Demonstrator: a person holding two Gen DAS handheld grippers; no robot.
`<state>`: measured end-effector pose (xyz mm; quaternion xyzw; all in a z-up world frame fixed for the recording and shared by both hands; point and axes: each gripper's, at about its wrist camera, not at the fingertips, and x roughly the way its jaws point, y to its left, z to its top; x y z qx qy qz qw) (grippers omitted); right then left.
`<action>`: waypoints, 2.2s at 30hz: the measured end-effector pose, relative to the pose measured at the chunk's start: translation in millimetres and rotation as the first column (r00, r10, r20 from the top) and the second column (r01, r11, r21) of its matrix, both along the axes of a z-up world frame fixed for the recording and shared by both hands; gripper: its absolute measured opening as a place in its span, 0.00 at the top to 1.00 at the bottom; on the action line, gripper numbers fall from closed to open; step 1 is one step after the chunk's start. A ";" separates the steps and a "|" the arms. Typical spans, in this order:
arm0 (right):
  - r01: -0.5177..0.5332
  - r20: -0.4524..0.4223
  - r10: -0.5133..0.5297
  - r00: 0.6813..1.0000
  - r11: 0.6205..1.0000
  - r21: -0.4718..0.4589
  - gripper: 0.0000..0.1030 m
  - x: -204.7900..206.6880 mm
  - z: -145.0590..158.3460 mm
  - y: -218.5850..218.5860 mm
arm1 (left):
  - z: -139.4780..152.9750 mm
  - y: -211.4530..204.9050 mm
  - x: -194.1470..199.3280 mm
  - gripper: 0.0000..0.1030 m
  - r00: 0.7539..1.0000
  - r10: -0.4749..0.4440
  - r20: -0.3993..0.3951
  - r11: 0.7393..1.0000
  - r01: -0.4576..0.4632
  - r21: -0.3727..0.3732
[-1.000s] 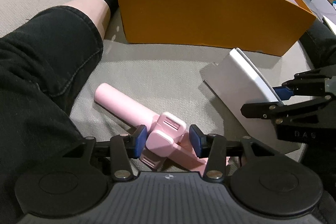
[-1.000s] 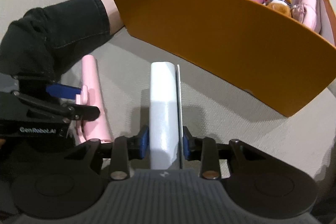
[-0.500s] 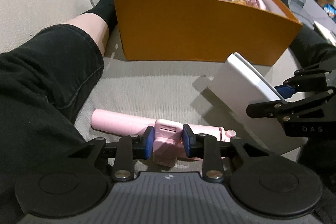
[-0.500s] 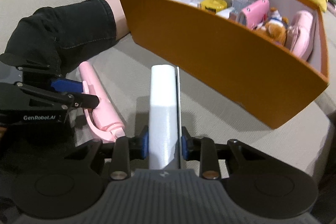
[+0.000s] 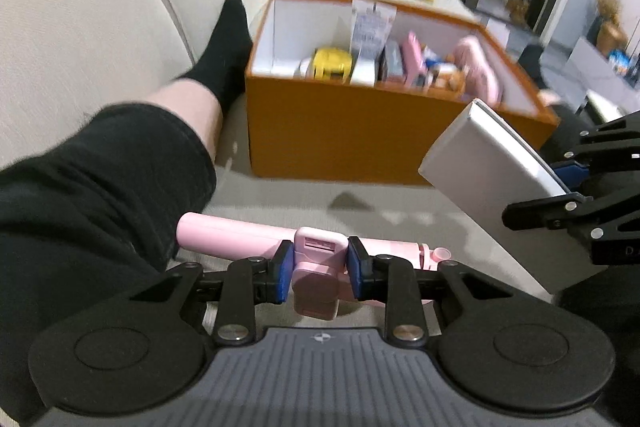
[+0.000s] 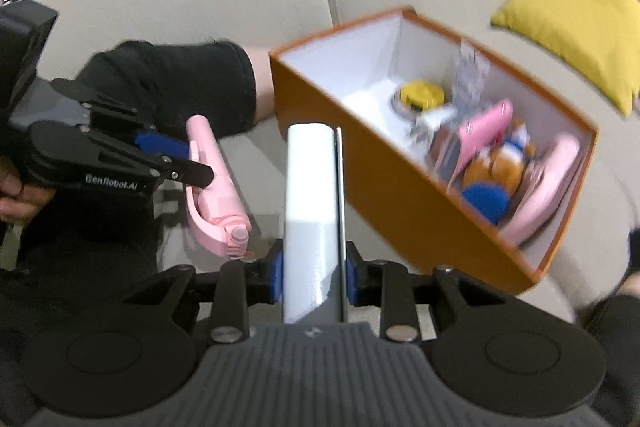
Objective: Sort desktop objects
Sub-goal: 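Carry the selfie stick and glasses case over the orange box, then lower the glasses case into the box and open the right gripper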
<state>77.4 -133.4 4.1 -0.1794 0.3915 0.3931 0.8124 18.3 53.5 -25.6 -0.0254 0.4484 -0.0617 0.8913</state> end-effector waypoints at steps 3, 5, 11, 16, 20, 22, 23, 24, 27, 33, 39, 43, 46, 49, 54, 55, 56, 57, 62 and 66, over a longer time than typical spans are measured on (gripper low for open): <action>-0.044 0.057 0.044 0.997 0.999 -0.012 0.70 4.9 22.5 2.5 | 23.1 3.4 -0.2 0.69 0.999 -0.025 0.041 0.999 0.026 -0.025; -0.077 0.106 0.080 0.991 0.997 -0.030 0.70 9.4 37.4 5.6 | 40.0 3.3 1.0 0.69 0.996 -0.047 0.074 0.999 0.049 -0.014; -0.169 0.216 0.194 0.957 0.977 -0.129 0.70 38.2 58.8 25.5 | 86.7 6.2 20.5 0.69 0.982 -0.102 0.160 0.995 0.099 0.027; -0.213 0.206 0.252 0.945 0.958 -0.193 0.70 72.9 57.4 44.5 | 108.3 6.9 47.5 0.69 0.969 -0.129 0.211 0.991 0.116 0.072; -0.244 0.151 0.284 0.947 0.939 -0.241 0.70 100.8 40.8 62.7 | 108.9 7.2 72.4 0.69 0.966 -0.138 0.219 0.988 0.120 0.096; -0.259 0.117 0.296 0.948 0.931 -0.258 0.70 111.9 30.1 69.5 | 105.5 10.3 82.3 0.69 0.967 -0.132 0.219 0.989 0.114 0.093; -0.265 0.102 0.300 0.949 0.928 -0.261 0.70 118.0 24.6 72.7 | 104.4 13.2 86.1 0.69 0.968 -0.128 0.217 0.990 0.111 0.086; -0.271 0.084 0.302 0.950 0.926 -0.261 0.70 125.0 19.8 76.1 | 102.8 16.7 90.3 0.69 0.970 -0.119 0.214 0.992 0.105 0.077; -0.324 0.020 0.340 0.940 0.912 -0.250 0.70 138.5 4.8 85.8 | 96.2 27.6 103.9 0.69 0.975 -0.087 0.206 0.996 0.078 0.054; -0.390 -0.031 0.395 0.918 0.885 -0.254 0.70 156.2 -18.5 106.3 | 83.9 44.9 123.5 0.69 0.979 -0.057 0.193 0.998 0.056 0.011; -0.420 -0.082 0.415 0.906 0.862 -0.284 0.70 164.5 -38.9 116.5 | 76.0 57.8 132.7 0.69 0.982 -0.037 0.187 0.999 0.041 -0.018; -0.448 -0.057 0.457 0.888 0.829 -0.333 0.70 156.3 -48.8 118.7 | 72.0 61.6 136.5 0.69 0.982 -0.036 0.183 0.999 0.042 -0.032; -0.452 -0.051 0.465 0.884 0.821 -0.348 0.69 152.1 -50.4 116.7 | 69.6 61.8 138.3 0.69 0.983 -0.037 0.179 0.999 0.044 -0.032; -0.436 -0.073 0.435 0.897 0.850 -0.294 0.65 155.8 -37.7 111.5 | 68.3 63.0 137.1 0.69 0.984 -0.035 0.175 0.999 0.042 -0.035; -0.402 -0.139 0.380 0.915 0.888 -0.222 0.67 159.3 -22.3 105.1 | 69.5 65.2 137.1 0.69 0.984 -0.027 0.174 0.999 0.034 -0.038; -0.406 -0.143 0.382 0.913 0.888 -0.218 0.68 156.8 -21.0 104.2 | 70.1 65.4 136.6 0.69 0.984 -0.026 0.175 0.999 0.033 -0.039; -0.411 -0.151 0.386 0.910 0.886 -0.216 0.68 153.6 -20.1 103.3 | 70.7 65.7 136.4 0.69 0.984 -0.026 0.177 0.999 0.033 -0.039; -0.415 -0.157 0.389 0.908 0.884 -0.213 0.68 150.9 -19.3 102.4 | 71.2 66.0 136.0 0.69 0.984 -0.025 0.178 0.999 0.033 -0.039; -0.412 -0.207 0.377 0.903 0.895 -0.170 0.66 142.9 -14.0 97.0 | 72.6 66.4 136.9 0.69 0.984 -0.021 0.178 0.999 0.029 -0.041; -0.393 -0.265 0.353 0.897 0.912 -0.118 0.69 141.8 -8.3 92.3 | 73.0 65.8 137.8 0.69 0.983 -0.025 0.179 0.999 0.032 -0.040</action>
